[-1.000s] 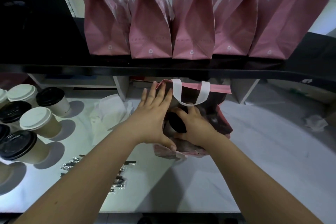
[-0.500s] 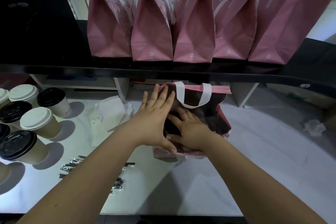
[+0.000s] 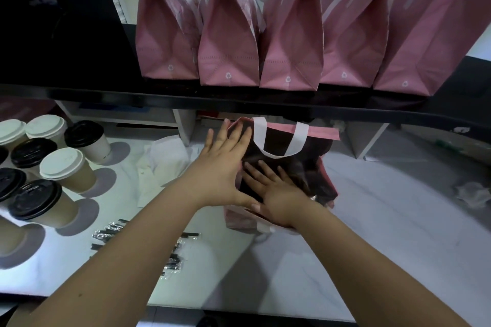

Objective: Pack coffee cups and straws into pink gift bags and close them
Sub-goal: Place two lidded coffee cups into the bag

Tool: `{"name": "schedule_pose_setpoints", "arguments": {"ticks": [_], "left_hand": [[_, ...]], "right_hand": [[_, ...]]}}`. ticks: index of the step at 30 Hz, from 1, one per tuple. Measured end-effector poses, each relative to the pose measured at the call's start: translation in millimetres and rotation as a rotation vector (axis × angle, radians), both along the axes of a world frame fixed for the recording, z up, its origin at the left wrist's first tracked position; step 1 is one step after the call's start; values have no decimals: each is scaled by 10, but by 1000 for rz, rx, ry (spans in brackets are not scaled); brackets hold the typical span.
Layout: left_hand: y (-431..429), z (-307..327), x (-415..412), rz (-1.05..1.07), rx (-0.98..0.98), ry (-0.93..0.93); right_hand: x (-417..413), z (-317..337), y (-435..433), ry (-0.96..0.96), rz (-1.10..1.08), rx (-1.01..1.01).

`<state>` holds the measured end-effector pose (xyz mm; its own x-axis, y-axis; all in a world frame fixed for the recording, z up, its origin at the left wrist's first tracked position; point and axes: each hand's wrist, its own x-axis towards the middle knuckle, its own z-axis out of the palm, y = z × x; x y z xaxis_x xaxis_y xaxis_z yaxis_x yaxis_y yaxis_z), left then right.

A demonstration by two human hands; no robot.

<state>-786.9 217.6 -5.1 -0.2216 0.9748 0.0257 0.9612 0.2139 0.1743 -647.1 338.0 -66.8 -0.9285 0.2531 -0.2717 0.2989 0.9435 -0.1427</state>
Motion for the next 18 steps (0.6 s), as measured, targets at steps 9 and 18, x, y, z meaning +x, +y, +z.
{"name": "schedule_pose_setpoints", "arguments": {"ticks": [9, 18], "left_hand": [[-11, 354, -108, 124, 259, 8], [-442, 390, -454, 338, 332, 145]], "right_hand": [[56, 913, 153, 354, -136, -56], [-659, 1289, -328, 549, 74, 49]]}}
